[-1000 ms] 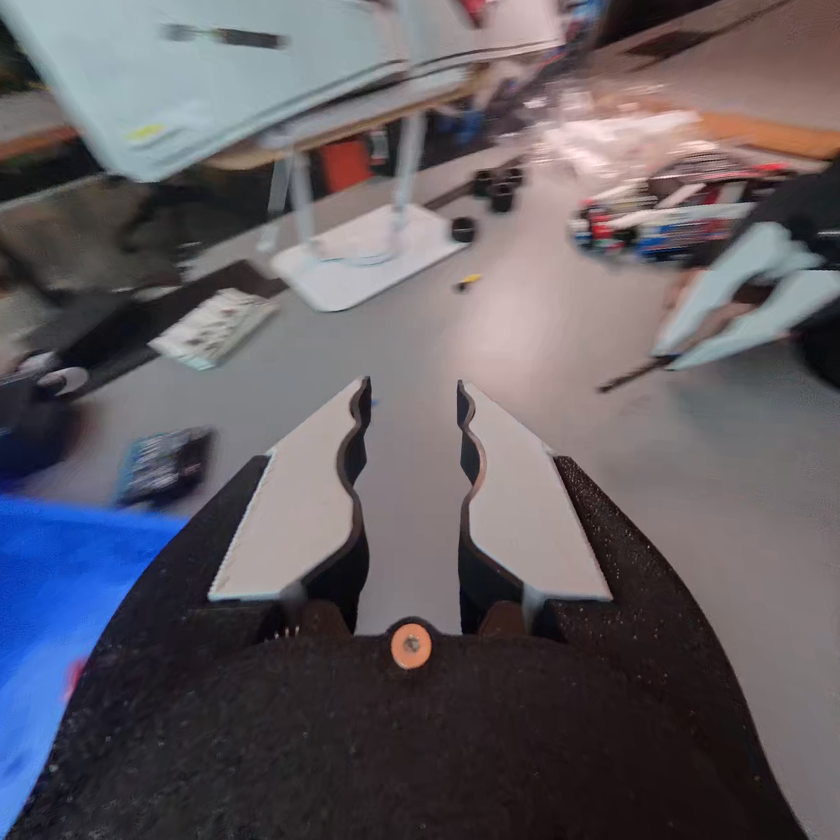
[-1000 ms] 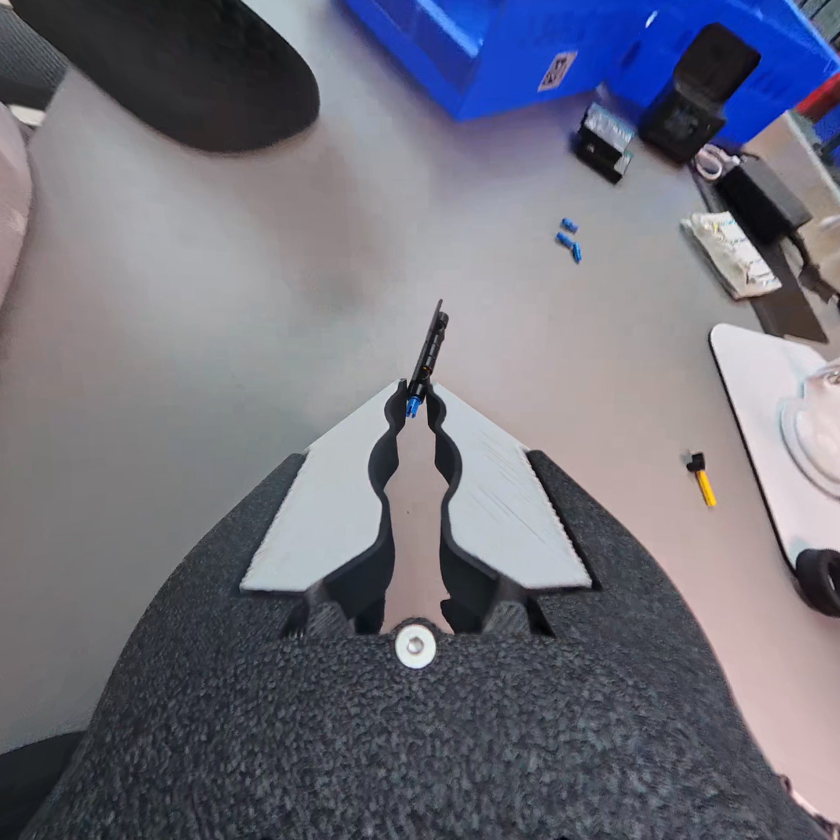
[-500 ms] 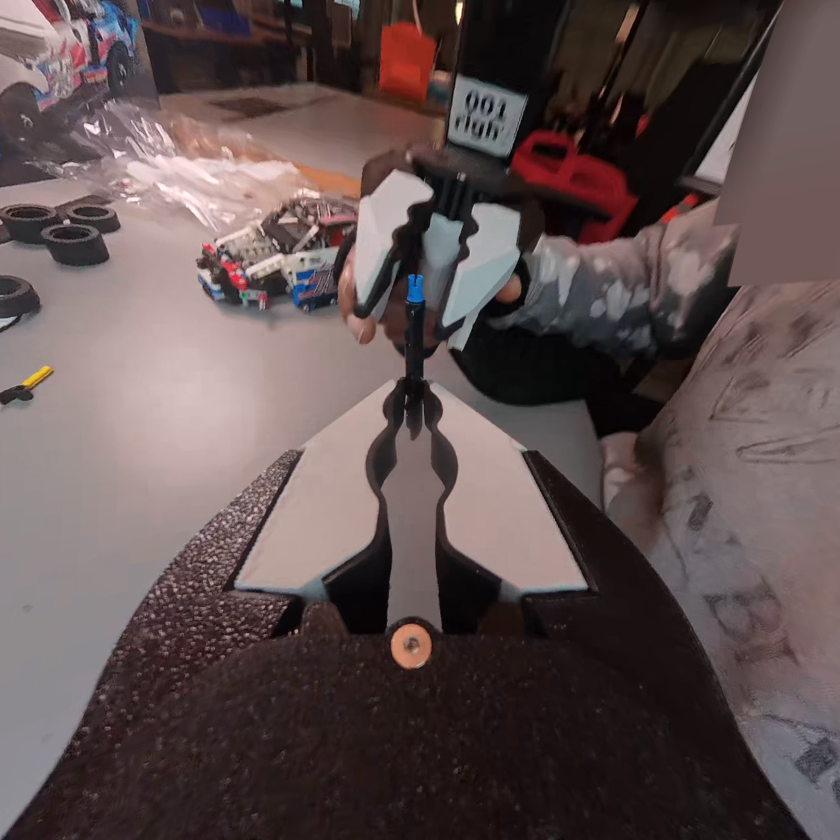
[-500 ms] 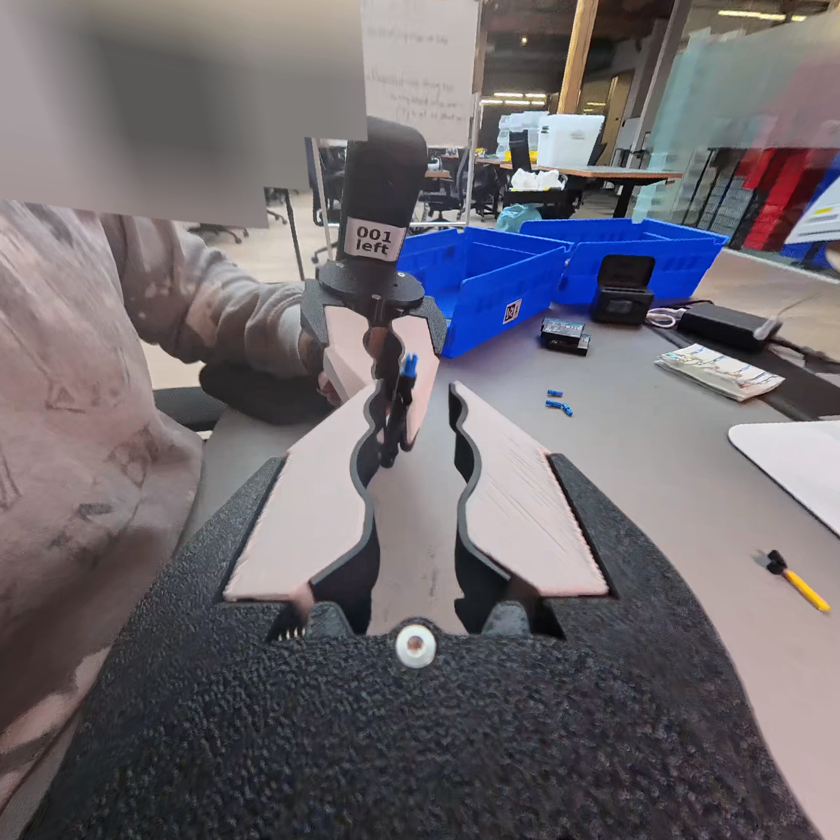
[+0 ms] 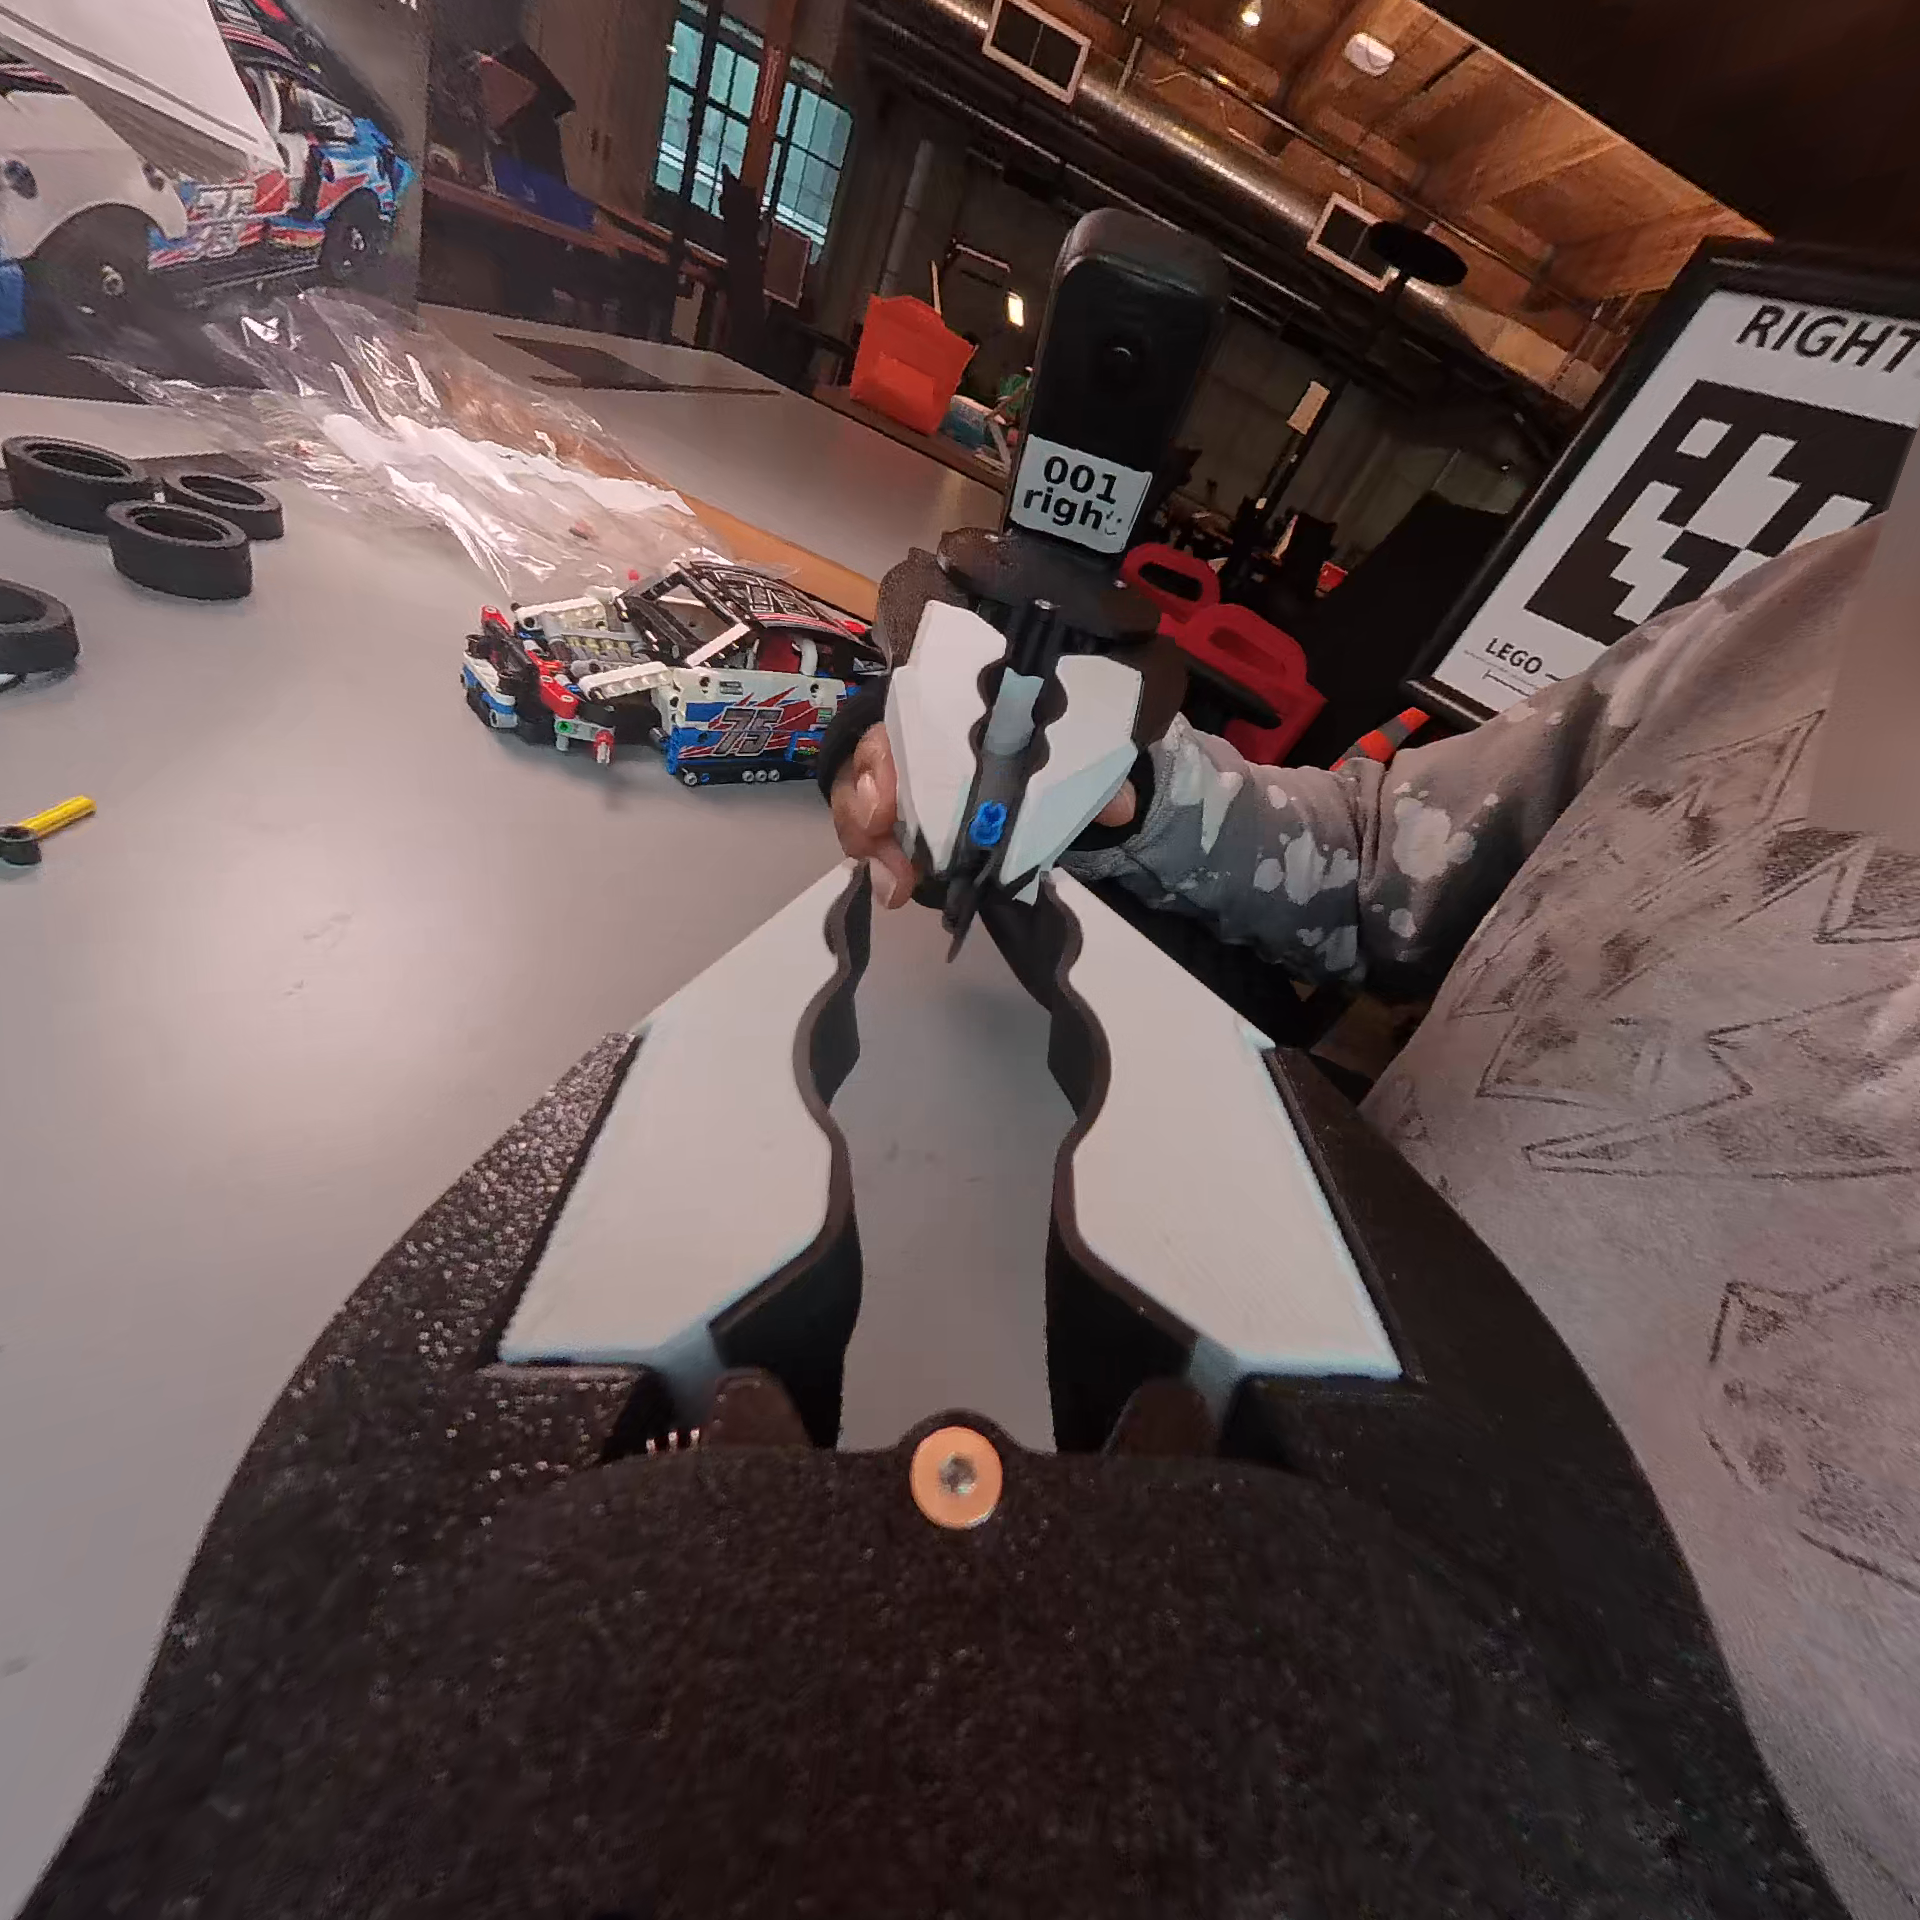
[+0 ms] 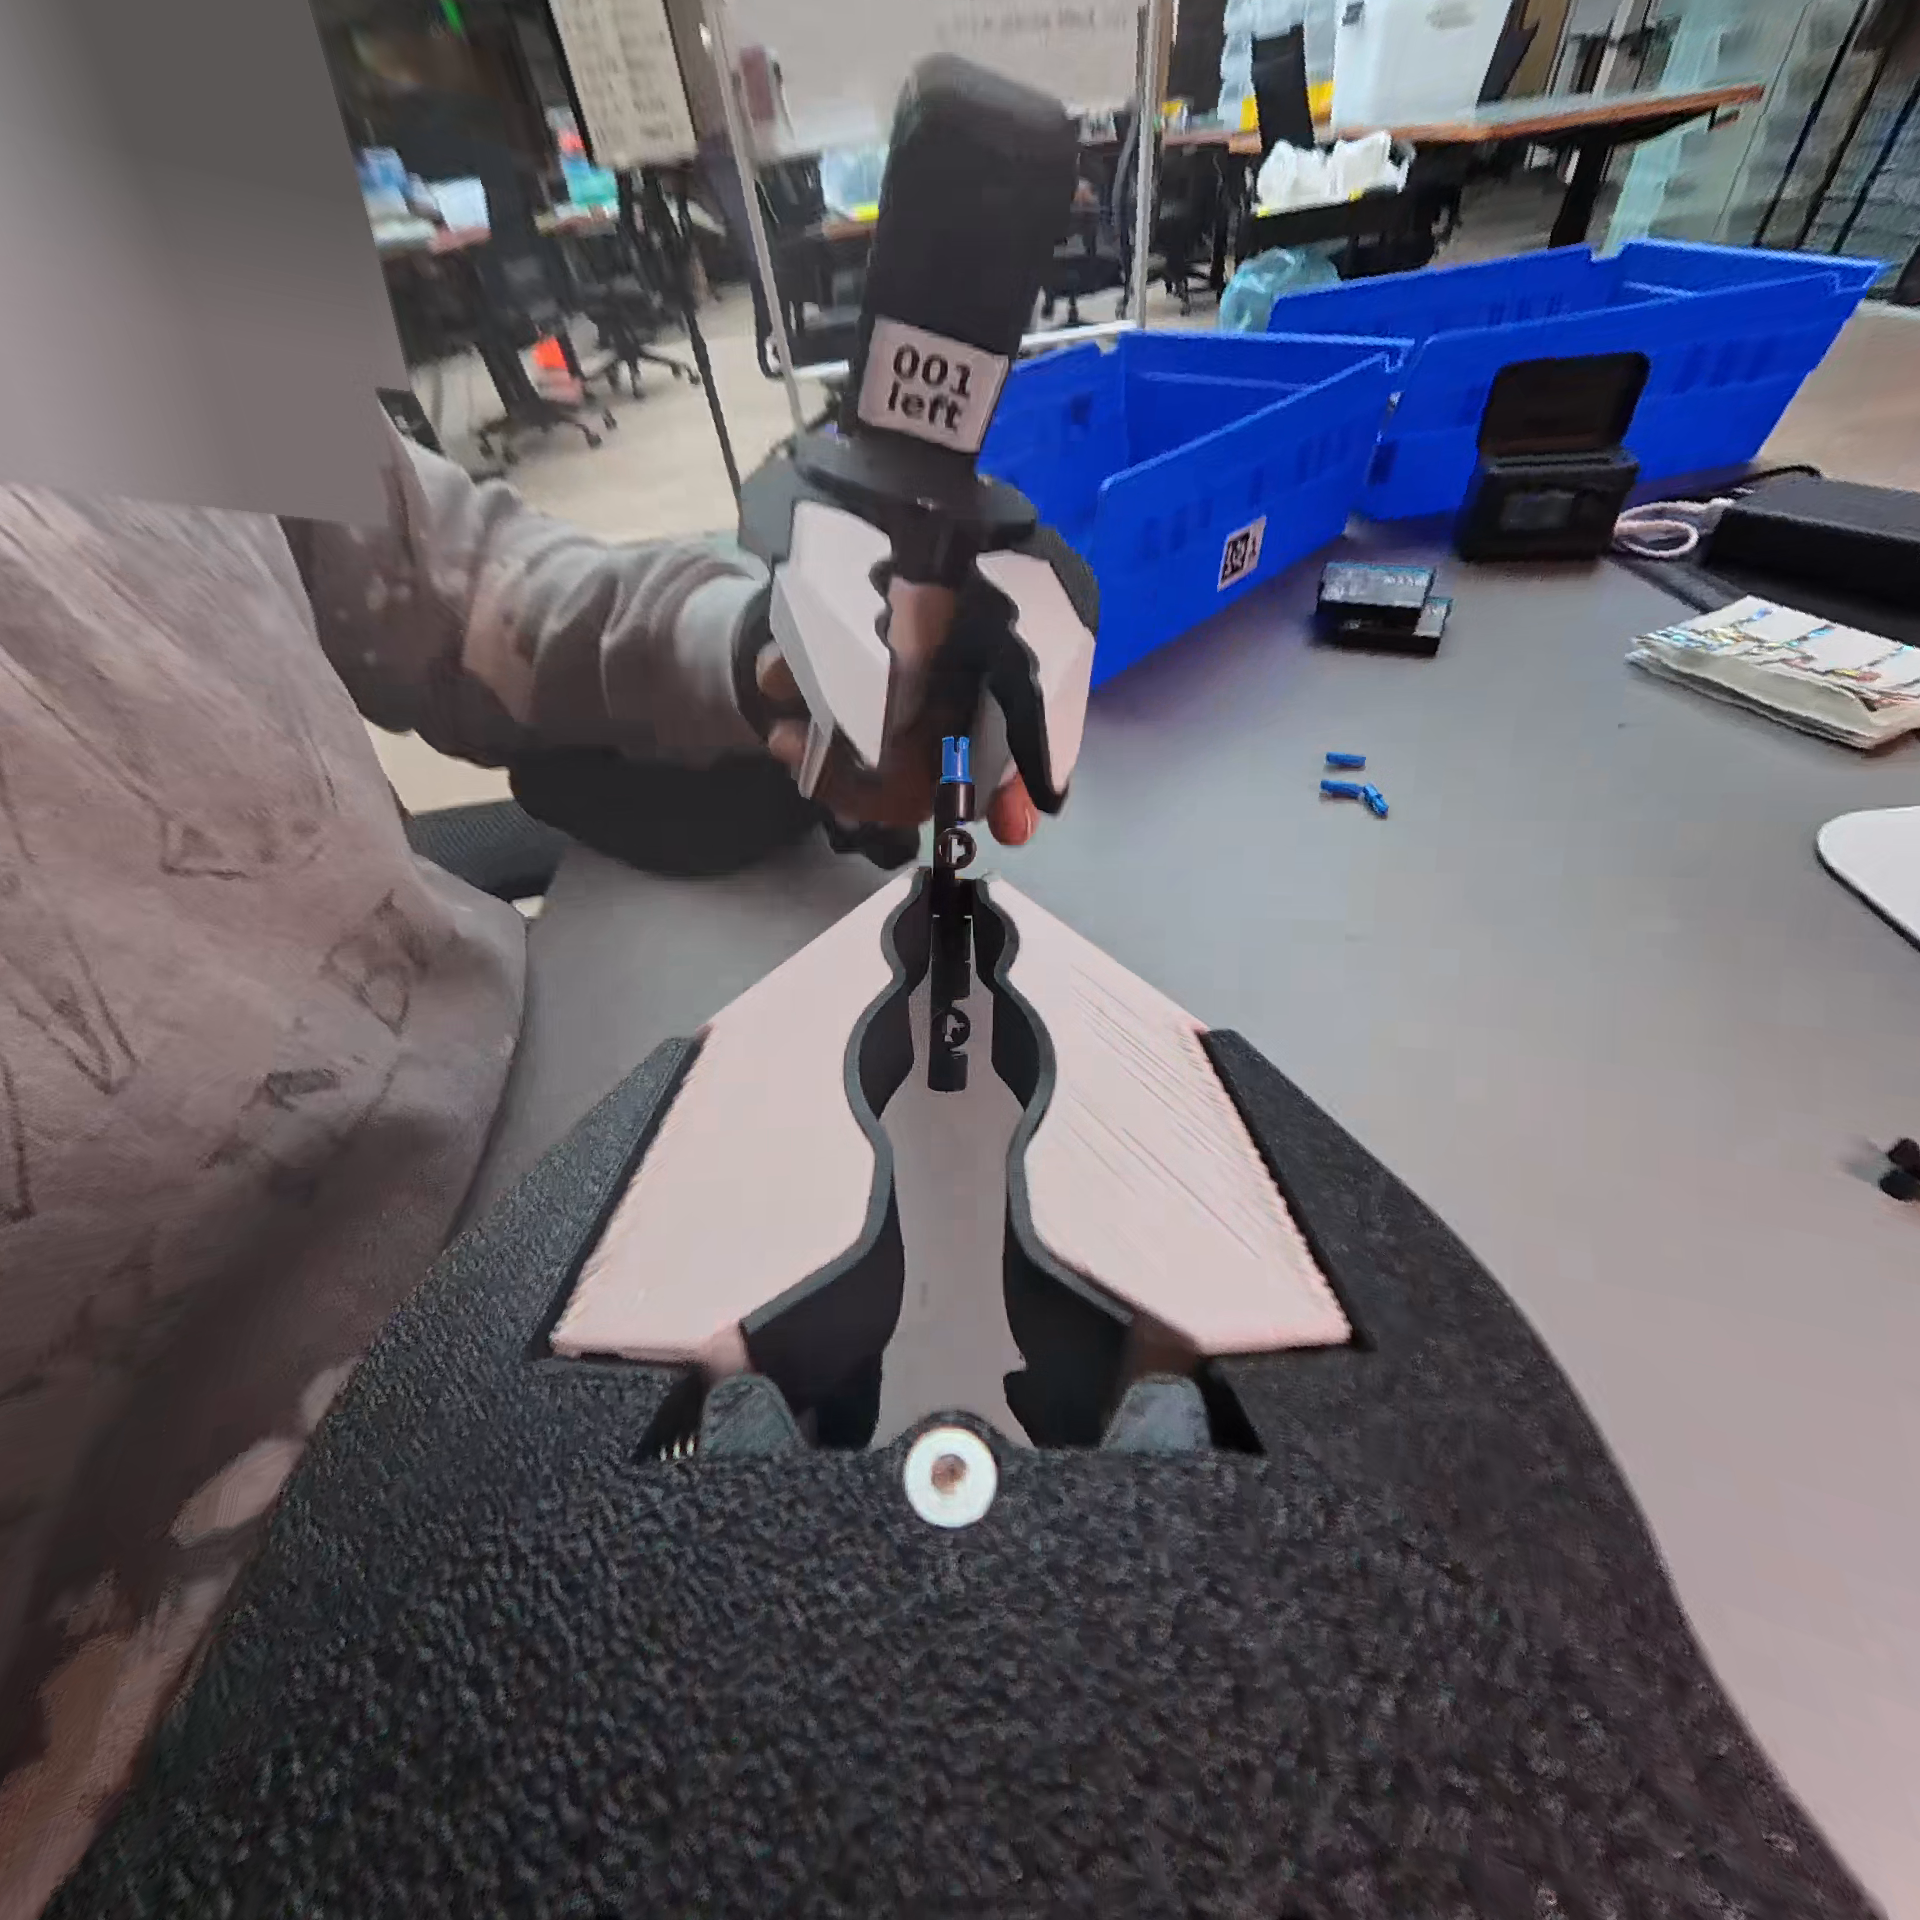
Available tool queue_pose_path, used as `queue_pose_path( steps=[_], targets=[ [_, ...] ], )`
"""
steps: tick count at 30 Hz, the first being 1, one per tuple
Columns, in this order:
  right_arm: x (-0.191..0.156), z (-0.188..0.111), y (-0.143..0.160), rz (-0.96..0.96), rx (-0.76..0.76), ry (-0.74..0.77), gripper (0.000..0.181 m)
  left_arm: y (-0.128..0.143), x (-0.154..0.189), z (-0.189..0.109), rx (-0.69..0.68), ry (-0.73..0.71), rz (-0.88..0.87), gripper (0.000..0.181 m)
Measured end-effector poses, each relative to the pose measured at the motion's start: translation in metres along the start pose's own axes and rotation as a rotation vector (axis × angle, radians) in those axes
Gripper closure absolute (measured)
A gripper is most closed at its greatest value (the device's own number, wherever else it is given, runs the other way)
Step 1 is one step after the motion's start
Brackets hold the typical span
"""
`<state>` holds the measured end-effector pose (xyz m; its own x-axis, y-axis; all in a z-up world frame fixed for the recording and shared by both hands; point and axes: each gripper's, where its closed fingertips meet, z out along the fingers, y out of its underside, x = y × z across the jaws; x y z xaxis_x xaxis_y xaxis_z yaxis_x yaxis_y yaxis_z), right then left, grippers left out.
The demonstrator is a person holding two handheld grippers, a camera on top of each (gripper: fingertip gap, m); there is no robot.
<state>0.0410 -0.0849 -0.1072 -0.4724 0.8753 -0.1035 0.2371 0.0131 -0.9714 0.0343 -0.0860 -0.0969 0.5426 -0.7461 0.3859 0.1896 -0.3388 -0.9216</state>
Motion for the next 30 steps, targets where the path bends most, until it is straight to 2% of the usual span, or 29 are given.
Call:
queue_pose_path(
  steps=[4,8,18,21,23,25,30],
  targets=[
    [-0.002,0.009,0.021,-0.077,-0.131,0.015,0.174,0.017,0.002,0.0,-0.116,0.012,0.051,0.159],
    [-0.008,0.013,0.03,-0.09,-0.162,-0.007,0.174,0.031,0.002,0.004,-0.19,-0.019,0.111,0.175],
    [-0.009,0.01,0.026,-0.092,-0.132,-0.022,0.174,0.026,0.003,-0.001,-0.202,-0.034,0.147,0.18],
    [0.0,0.001,0.032,-0.109,-0.159,0.005,0.174,0.011,-0.002,-0.011,-0.145,-0.052,0.146,0.181],
    [0.004,-0.009,0.028,-0.05,-0.105,0.007,0.175,0.0,-0.013,-0.027,-0.116,-0.104,0.151,0.181],
    [0.006,-0.012,0.023,-0.06,-0.083,0.017,0.174,0.005,-0.019,-0.032,-0.142,-0.142,0.17,0.178],
    [0.001,-0.001,0.026,-0.095,-0.112,0.006,0.174,0.023,-0.009,-0.013,-0.188,-0.087,0.145,0.17]
  ],
)
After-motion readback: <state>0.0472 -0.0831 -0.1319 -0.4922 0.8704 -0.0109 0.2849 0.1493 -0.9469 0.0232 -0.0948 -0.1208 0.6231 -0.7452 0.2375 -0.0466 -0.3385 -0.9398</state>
